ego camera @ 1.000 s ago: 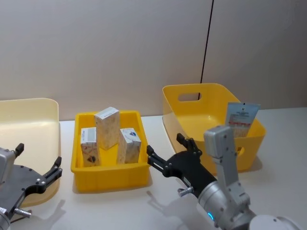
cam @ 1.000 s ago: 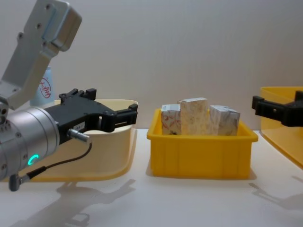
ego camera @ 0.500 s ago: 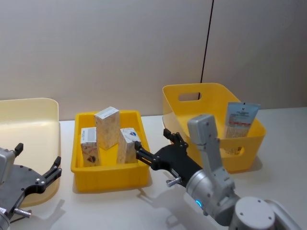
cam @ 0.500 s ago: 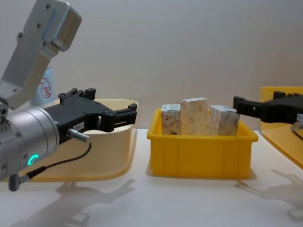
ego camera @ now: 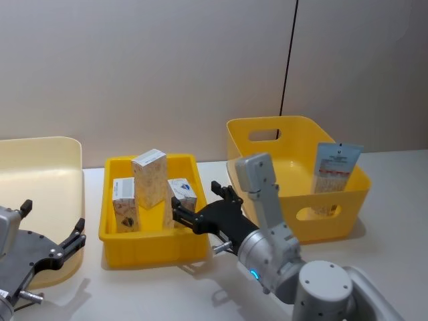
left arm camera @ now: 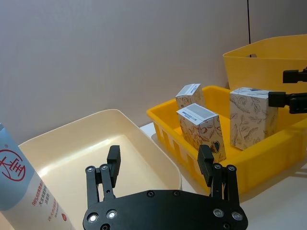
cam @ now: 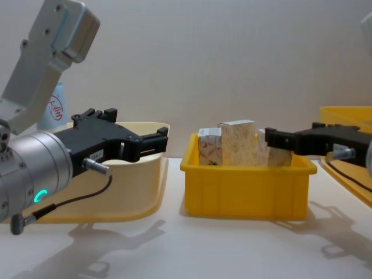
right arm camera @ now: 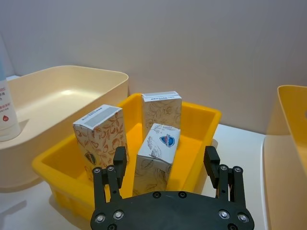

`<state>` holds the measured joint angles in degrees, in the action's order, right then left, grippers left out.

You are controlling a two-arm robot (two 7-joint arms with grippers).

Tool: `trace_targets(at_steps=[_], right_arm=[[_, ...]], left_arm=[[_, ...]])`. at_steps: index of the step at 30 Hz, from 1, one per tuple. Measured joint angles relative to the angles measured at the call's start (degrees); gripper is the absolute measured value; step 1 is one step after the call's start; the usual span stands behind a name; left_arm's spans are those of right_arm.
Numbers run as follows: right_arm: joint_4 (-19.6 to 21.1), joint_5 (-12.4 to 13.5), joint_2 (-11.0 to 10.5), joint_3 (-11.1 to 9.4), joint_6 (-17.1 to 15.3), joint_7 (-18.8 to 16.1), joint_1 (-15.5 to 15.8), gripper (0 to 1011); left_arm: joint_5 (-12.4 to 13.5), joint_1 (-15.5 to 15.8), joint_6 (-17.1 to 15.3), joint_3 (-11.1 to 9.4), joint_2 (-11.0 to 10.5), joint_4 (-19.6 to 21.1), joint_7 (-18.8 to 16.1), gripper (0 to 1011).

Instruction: Bimanual collaborative sorting of washing and personal care products

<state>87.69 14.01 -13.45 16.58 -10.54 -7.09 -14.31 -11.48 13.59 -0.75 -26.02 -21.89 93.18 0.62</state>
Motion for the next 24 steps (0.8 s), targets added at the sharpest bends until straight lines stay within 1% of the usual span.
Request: trace_targets(at_steps=[2, 12, 18, 23, 24], right_arm=[[-1.1, -0.4, 0.8, 0.4, -0.5, 0.3, -0.9, 1001], [-4.7, -1.8, 2.9, 1.3, -1.4, 1.4, -3.3, 1001], [-6.2, -2.6, 3.9, 1.6, -1.7, 2.2, -4.2, 1001], [-7.2, -3.2, 4.5, 1.7, -1.8, 2.7, -4.8, 912], [-7.4, -3.3, 4.7, 1.8, -1.9, 2.8, -5.0, 881]], left_arm=[[0.0, 0.0, 0.0, 0.0, 0.0, 0.0, 0.0, 1004], [0.0, 0.0, 0.0, 0.0, 0.0, 0.0, 0.0, 1003], [0.0, 0.0, 0.0, 0.0, 0.0, 0.0, 0.0, 1003], [0.0, 0.0, 0.0, 0.0, 0.0, 0.0, 0.0, 1003], [0.0, 0.0, 0.0, 0.0, 0.0, 0.0, 0.0, 1003]])
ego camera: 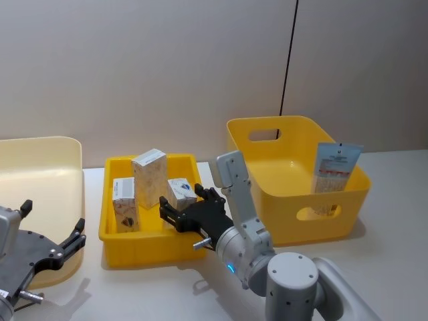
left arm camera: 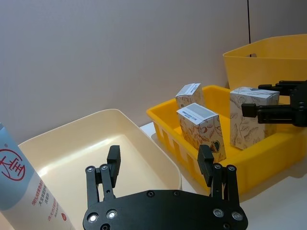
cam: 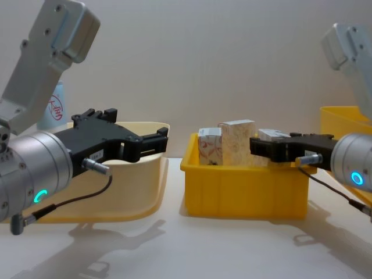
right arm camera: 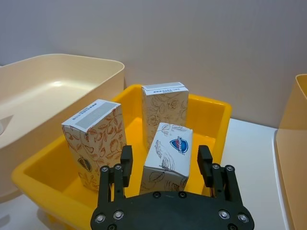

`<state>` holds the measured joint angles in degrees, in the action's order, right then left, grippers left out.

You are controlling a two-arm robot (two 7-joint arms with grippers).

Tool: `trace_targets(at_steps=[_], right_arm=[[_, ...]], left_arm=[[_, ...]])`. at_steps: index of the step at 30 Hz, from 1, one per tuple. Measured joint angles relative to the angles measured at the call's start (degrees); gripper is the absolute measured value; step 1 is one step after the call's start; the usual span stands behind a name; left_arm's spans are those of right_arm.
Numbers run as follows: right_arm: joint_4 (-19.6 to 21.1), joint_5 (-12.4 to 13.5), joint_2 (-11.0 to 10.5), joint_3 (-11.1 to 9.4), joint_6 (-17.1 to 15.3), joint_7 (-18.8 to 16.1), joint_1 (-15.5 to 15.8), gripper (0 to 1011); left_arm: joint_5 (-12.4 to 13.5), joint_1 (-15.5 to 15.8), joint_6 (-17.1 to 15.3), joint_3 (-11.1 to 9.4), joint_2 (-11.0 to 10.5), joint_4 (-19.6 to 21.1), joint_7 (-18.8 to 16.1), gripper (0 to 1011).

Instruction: Bimanual collaborative sorting of washing and personal care products

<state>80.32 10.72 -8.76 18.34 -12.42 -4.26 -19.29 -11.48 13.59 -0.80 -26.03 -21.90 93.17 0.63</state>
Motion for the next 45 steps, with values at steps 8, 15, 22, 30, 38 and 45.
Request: trace_targets(at_steps=[8, 15, 22, 30, 38, 45], right_arm=[[-0.7, -0.4, 0.5, 0.1, -0.1, 0.4, -0.4, 660], [-1.0, -0.6, 0.7, 0.2, -0.1, 0.5, -0.6, 452], [-0.8, -0.8, 0.6, 0.0, 1.5, 0.2, -0.4, 418], [0.0, -1.2, 0.3, -0.5, 6.0, -0.7, -0.1, 418], [1.2, -1.3, 0.1, -1.5, 10.9, -1.5, 0.1, 418], [2.7, -1.4, -0.1, -2.9, 15.5, -1.8, 0.4, 418]], left_arm=[[0.0, 0.0, 0.0, 0.0, 0.0, 0.0, 0.0, 1003], [0.0, 0.0, 0.0, 0.0, 0.0, 0.0, 0.0, 1003], [0.0, 0.0, 0.0, 0.0, 0.0, 0.0, 0.0, 1003], [0.0, 0.0, 0.0, 0.0, 0.0, 0.0, 0.0, 1003], [0.0, 0.0, 0.0, 0.0, 0.0, 0.0, 0.0, 1003], [0.0, 0.0, 0.0, 0.0, 0.0, 0.0, 0.0, 1003]])
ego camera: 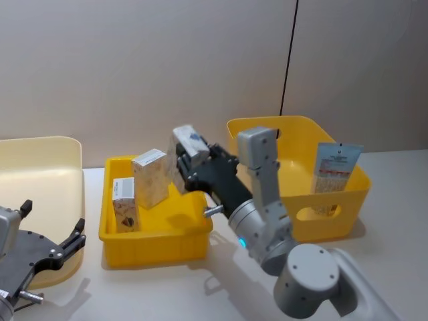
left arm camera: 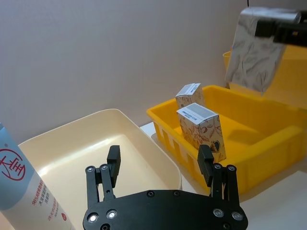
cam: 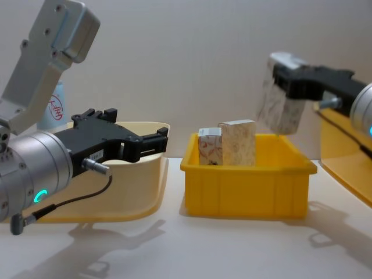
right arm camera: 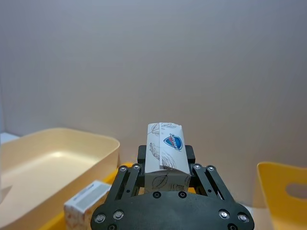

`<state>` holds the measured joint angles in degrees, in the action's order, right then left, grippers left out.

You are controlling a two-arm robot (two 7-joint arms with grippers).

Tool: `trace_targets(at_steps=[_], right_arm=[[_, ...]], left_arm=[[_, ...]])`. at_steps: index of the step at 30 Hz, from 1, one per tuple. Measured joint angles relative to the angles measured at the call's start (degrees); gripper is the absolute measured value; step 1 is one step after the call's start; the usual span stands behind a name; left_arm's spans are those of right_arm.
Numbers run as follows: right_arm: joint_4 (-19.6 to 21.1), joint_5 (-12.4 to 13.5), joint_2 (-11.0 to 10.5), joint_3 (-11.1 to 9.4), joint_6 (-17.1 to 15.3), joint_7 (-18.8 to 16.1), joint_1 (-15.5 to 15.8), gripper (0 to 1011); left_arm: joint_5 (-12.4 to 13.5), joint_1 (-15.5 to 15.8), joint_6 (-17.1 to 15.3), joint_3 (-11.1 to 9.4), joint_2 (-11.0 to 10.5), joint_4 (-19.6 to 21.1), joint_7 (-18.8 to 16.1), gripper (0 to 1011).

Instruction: Bimanual collaborative sorting of washing and personal care products

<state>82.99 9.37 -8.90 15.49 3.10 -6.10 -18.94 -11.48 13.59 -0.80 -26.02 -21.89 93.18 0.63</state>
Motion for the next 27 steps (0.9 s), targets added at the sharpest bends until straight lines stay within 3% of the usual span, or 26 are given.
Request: trace_targets(at_steps=[6, 13, 27], right_arm=[[1.8, -0.2, -0.4, -1.7, 3.4, 0.2, 0.5, 418], [4.9, -1.2, -1.2, -5.2, 7.0, 2.5, 2.1, 418], [10.7, -3.5, -2.2, -11.3, 7.2, 7.7, 7.2, 418]], left_arm=[[0.0, 0.0, 0.0, 0.0, 0.0, 0.0, 0.0, 1003], [0.0, 0.0, 0.0, 0.0, 0.0, 0.0, 0.0, 1003], [0.0, 0.0, 0.0, 0.0, 0.0, 0.0, 0.0, 1003]])
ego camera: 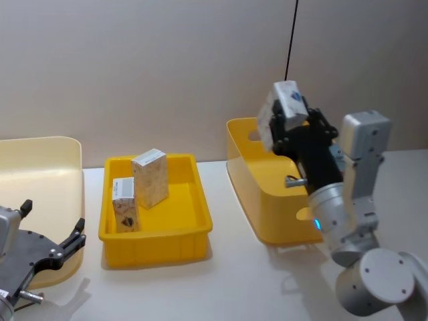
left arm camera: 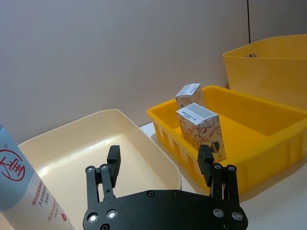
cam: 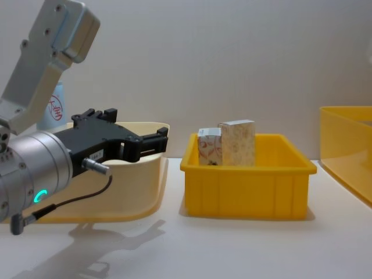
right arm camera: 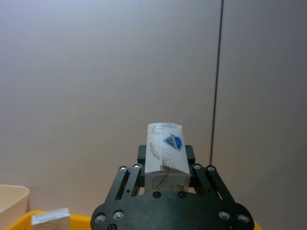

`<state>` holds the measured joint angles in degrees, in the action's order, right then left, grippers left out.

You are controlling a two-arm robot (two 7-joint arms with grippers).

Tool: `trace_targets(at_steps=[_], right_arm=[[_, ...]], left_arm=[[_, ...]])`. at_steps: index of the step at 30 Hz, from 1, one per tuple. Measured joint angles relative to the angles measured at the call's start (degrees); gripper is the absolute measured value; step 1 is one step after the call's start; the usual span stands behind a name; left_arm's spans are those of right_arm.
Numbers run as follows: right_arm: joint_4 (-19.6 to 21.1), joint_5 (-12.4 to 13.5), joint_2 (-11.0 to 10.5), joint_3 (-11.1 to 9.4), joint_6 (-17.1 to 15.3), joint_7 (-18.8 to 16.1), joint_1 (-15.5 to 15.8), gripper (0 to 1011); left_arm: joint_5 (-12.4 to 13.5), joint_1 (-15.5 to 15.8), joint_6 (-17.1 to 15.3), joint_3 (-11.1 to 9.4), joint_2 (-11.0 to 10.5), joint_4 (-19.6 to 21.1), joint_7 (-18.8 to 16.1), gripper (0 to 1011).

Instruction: Bimanual collaborative sorting of washing and personal care products

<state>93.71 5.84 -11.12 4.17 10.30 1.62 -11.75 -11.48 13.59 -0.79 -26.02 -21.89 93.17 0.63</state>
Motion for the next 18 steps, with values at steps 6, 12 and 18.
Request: trace_targets(at_steps=[6, 12, 18], right_arm=[[1.7, -0.4, -0.3, -1.7, -1.8, 1.1, 1.9, 418], [3.0, -0.6, -0.5, -3.0, -4.9, 1.5, 3.4, 418], [3.3, -0.4, -0.7, -3.3, -7.4, 1.0, 3.6, 418]], left_arm=[[0.0, 0.0, 0.0, 0.0, 0.0, 0.0, 0.0, 1003], [0.0, 0.0, 0.0, 0.0, 0.0, 0.0, 0.0, 1004], [0.0, 0.0, 0.0, 0.0, 0.0, 0.0, 0.0, 1003]])
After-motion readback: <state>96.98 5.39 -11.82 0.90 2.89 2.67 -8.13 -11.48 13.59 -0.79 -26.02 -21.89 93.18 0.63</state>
